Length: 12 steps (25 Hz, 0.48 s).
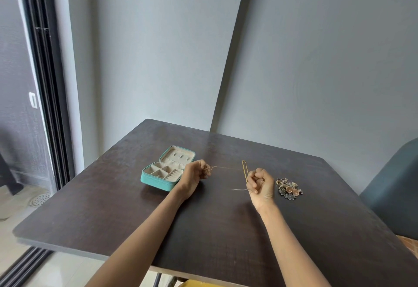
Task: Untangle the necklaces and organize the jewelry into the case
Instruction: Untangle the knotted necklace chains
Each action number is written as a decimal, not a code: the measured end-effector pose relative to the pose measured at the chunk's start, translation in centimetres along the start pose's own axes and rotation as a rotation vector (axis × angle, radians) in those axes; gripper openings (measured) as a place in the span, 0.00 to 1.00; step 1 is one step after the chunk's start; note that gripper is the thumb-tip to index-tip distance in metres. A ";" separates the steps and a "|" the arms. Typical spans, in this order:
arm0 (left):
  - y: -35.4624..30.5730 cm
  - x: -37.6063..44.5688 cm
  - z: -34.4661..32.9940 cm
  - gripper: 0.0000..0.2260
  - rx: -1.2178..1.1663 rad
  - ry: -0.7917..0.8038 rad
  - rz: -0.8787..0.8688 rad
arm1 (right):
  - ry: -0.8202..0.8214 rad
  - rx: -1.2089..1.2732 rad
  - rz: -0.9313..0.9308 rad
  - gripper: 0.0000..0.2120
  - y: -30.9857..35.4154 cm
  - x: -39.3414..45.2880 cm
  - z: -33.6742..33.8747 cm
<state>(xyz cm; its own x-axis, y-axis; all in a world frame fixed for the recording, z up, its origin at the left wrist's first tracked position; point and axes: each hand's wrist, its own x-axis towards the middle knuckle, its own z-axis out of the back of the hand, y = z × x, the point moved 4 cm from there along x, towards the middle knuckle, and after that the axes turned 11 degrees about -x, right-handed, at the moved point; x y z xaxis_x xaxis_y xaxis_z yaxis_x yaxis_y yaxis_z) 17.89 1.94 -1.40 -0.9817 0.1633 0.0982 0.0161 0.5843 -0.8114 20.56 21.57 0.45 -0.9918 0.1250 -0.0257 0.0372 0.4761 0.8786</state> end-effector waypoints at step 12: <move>0.4 -0.1 0.3 0.08 -0.183 -0.072 0.091 | 0.056 -0.927 -0.116 0.08 -1.7 0.0 -1.3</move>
<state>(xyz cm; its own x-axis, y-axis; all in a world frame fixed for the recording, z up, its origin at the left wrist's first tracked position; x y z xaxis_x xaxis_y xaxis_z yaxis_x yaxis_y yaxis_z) 17.97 1.87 -1.93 -0.9855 0.1687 -0.0174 0.1330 0.7053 -0.6964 20.32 19.63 -0.46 -0.9885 0.0666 -0.1355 -0.1509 -0.4043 0.9021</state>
